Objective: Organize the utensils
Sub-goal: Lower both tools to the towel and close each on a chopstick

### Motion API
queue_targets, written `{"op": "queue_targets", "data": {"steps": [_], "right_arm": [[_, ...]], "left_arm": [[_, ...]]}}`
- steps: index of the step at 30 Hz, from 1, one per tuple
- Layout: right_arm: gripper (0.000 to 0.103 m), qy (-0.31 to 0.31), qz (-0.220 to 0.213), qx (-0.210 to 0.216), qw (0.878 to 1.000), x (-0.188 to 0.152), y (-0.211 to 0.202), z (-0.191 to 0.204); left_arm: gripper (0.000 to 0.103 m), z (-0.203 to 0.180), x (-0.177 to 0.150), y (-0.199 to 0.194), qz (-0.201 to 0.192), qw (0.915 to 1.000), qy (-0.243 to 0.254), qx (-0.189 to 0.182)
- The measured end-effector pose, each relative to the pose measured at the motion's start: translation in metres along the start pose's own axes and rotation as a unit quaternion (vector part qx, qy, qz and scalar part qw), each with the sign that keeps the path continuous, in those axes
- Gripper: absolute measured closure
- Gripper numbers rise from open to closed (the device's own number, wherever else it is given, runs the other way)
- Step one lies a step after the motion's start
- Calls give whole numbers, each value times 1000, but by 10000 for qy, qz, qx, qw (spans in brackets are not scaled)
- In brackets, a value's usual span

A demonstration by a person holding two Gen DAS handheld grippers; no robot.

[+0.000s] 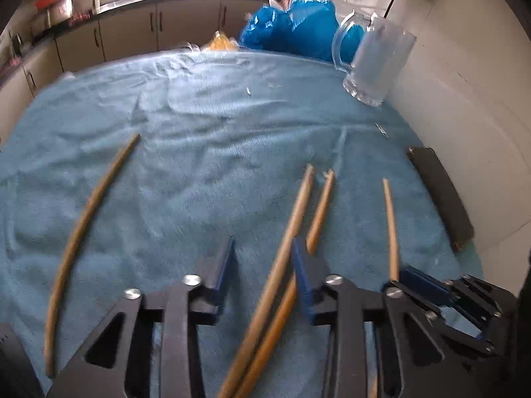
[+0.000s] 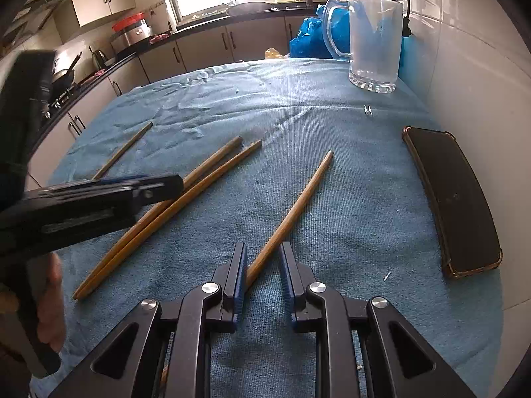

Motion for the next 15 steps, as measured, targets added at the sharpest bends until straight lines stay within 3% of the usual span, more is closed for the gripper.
{"op": "queue_targets", "data": {"steps": [5,12,15], "right_arm": [[82,75,-38,162,9998,0,0,-2],[82,178,-82,305,9993,-1,-2,-2],[82,213,-107,336,9991,-2,-2,-2]], "left_arm": [[72,-6,3,3,36,9997,208,81],[72,-5,5,-5,-97,9994,115,-302],[72,-10,5,3,-14,9994,287,-191]]}}
Point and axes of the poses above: each gripper's, at about its wrist camera, not at the fingertips, and y roughly the way its jaws point, z to its left, x to its top, the point moved 7 cm from there along y, roughly the way its jaws point, and after that the axes turned 2 degrees about y, right-handed, at the moved point
